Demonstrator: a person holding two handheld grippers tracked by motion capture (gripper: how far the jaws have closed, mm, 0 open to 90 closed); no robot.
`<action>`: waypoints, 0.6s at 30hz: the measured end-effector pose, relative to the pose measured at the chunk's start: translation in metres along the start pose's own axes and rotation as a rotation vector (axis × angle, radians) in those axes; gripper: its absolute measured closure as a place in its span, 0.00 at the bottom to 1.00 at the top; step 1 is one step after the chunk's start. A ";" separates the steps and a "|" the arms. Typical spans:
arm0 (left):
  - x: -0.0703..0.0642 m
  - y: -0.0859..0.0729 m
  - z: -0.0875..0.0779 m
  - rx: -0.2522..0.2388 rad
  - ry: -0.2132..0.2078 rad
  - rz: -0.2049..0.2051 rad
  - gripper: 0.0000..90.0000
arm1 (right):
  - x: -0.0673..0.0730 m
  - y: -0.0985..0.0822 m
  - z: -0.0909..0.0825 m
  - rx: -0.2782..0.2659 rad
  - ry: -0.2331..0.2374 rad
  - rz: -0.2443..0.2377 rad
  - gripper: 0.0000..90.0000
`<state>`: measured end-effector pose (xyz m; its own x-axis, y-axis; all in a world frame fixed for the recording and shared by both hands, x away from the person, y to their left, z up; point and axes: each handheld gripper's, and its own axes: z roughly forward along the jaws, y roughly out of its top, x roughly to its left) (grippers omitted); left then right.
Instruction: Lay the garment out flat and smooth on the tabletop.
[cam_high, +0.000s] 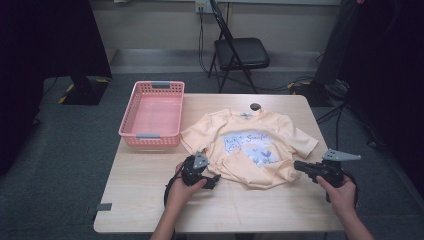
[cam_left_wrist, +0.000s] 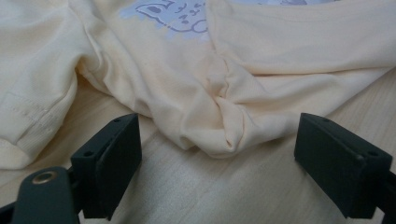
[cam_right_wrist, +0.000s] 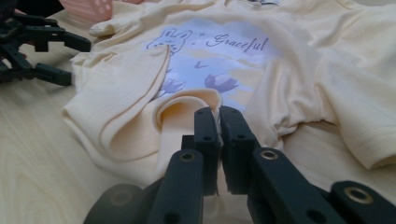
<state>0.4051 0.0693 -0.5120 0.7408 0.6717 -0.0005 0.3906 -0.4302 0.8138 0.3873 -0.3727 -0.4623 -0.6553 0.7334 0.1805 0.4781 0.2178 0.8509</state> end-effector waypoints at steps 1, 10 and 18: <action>0.000 0.000 0.000 0.000 0.000 0.000 0.16 | 0.002 -0.001 -0.003 0.001 0.008 -0.002 0.96; 0.000 0.000 0.000 0.001 0.000 0.000 0.16 | 0.017 -0.010 -0.020 -0.007 0.050 -0.015 0.96; 0.000 0.000 0.000 0.002 0.000 0.000 0.16 | 0.029 -0.024 -0.041 0.001 0.079 -0.027 0.96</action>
<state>0.4050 0.0694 -0.5119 0.7409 0.6717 -0.0001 0.3912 -0.4314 0.8129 0.3331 -0.3829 -0.4573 -0.7118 0.6745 0.1959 0.4603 0.2373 0.8555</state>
